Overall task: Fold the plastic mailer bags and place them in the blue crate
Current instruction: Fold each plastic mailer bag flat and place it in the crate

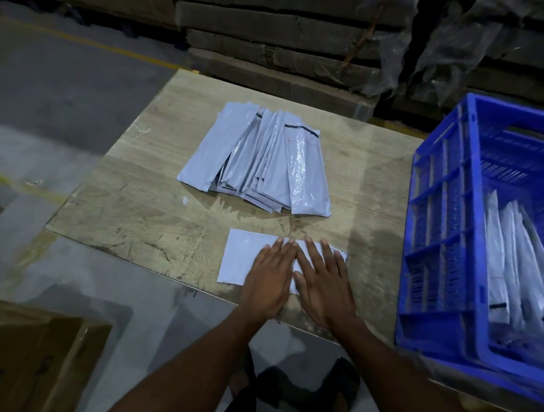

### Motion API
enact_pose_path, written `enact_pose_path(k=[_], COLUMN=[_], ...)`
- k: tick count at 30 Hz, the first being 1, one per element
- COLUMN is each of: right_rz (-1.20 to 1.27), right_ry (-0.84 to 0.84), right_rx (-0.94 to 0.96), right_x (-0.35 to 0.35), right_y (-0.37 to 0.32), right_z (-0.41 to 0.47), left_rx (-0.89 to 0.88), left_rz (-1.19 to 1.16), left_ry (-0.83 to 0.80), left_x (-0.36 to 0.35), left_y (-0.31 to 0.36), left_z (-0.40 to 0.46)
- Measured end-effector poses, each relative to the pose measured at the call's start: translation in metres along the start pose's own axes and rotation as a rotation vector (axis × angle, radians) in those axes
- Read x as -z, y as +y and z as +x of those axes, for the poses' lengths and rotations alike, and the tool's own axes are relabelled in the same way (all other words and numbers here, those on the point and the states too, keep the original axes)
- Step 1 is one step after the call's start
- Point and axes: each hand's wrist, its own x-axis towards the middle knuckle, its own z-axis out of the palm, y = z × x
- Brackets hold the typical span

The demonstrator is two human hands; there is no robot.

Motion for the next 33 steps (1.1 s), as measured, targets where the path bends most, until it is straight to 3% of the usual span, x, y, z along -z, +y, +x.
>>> enact_pose_path(k=[4, 12, 15, 20, 29, 33], right_rz=[-0.019, -0.003, -0.033, 0.017, 0.008, -0.050], right_ry=[-0.060, -0.171, -0.142, -0.100, -0.245, -0.193], right_rx=[-0.035, -0.094, -0.172, 0.074, -0.096, 0.152], right_x=[0.003, 0.008, 0.012, 0.009, 0.018, 0.027], right_y=[0.002, 0.005, -0.003, -0.028, 0.020, 0.015], right_z=[-0.002, -0.003, -0.001, 0.011, -0.010, -0.018], left_rx=[0.064, 0.210, 0.221, 0.196, 0.184, 0.177], left_rz=[0.181, 0.296, 0.336, 0.324, 0.319, 0.341], left_ry=[-0.031, -0.065, -0.071, -0.050, -0.025, -0.056], left_x=[0.006, 0.030, 0.030, 0.028, 0.028, 0.028], left_y=[-0.022, -0.071, -0.070, -0.072, -0.073, -0.074], left_z=[-0.011, -0.033, -0.032, -0.034, -0.033, -0.032])
